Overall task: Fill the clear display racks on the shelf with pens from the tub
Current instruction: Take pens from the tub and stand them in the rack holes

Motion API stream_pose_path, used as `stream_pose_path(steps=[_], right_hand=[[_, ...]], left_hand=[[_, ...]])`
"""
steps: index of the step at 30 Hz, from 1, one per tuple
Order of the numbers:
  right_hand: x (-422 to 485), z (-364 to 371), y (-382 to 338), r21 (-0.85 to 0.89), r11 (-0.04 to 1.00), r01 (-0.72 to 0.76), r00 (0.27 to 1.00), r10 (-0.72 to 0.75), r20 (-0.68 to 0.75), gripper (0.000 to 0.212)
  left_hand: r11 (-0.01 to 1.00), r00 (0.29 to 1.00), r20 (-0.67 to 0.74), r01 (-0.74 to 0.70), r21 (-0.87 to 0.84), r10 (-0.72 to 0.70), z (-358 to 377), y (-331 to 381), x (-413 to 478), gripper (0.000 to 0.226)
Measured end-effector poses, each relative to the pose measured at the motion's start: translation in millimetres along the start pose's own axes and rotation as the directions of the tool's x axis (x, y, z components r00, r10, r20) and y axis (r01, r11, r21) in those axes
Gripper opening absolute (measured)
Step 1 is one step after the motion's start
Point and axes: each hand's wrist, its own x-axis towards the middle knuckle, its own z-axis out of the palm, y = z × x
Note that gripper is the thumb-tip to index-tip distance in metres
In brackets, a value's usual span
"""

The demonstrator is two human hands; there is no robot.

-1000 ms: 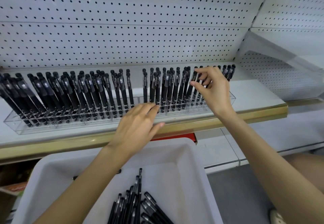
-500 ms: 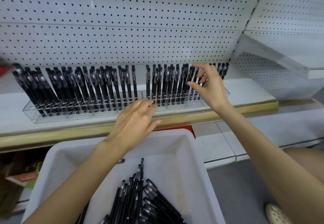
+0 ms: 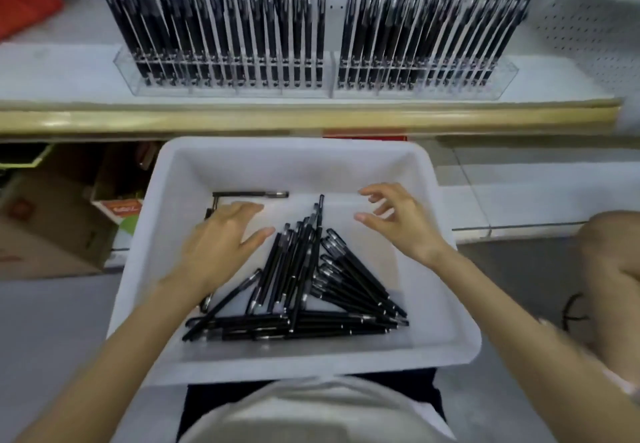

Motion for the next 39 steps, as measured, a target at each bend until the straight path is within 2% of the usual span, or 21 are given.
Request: stream_pose_path(steps=[6,9,15,18,22,25,27,32,35,39], right_hand=[[-22.0,43.4,13.2,0.003,0.971,-0.237,0.965,0.235,0.115,0.042],[-24.8,50.9,18.3,-0.010,0.950,-0.313,0.938,0.311,0.153,0.045],[-21.6,58.1,22.2,-0.059,0.914,-0.402,0.888,0.405,0.216,0.045],[-16.9,59.2,21.7,-0.010,0.885,-0.466,0.856,0.453,0.250,0.042],[-12.2,63.6,18.5,-0.085,0.878,-0.471,0.847,0.477,0.234,0.040],[-12.8,66.1,20.4,-0.016,0.863,-0.505,0.837,0.494,0.233,0.034],[-13.5,66.5,23.2,0.043,0.843,-0.537,0.825,0.513,0.239,0.023],[-12.3,67.4,27.0,0.094,0.830,-0.551,0.820,0.517,0.246,0.025],[-12.3,66.8,29.7,0.122,0.816,-0.565,0.812,0.524,0.255,0.024],[-14.0,63.4,29.4,0.186,0.811,-0.555,0.826,0.511,0.238,0.023]], left_hand=[[0.961,0.969,0.172,0.207,-0.182,-0.176,33.0,-18.5,-15.0,0.055],[0.884,0.920,0.265,0.361,-0.296,-0.287,42.0,-17.3,-6.1,0.047],[0.693,0.854,0.360,0.517,-0.502,-0.377,50.0,-14.6,5.9,0.023],[0.663,0.811,0.427,0.578,-0.476,-0.400,48.7,-8.6,14.7,0.032],[0.725,0.806,0.351,0.586,-0.361,-0.477,59.0,-2.8,24.6,0.040],[0.735,0.801,0.286,0.597,-0.321,-0.525,65.3,0.9,24.7,0.038],[0.731,0.804,0.261,0.594,-0.336,-0.534,66.9,2.4,23.9,0.036],[0.754,0.827,0.258,0.562,-0.339,-0.500,68.9,-0.4,24.2,0.026],[0.716,0.829,0.249,0.559,-0.417,-0.502,67.3,-3.6,23.5,0.027],[0.617,0.816,0.308,0.573,-0.539,-0.489,57.5,-6.0,21.5,0.023]])
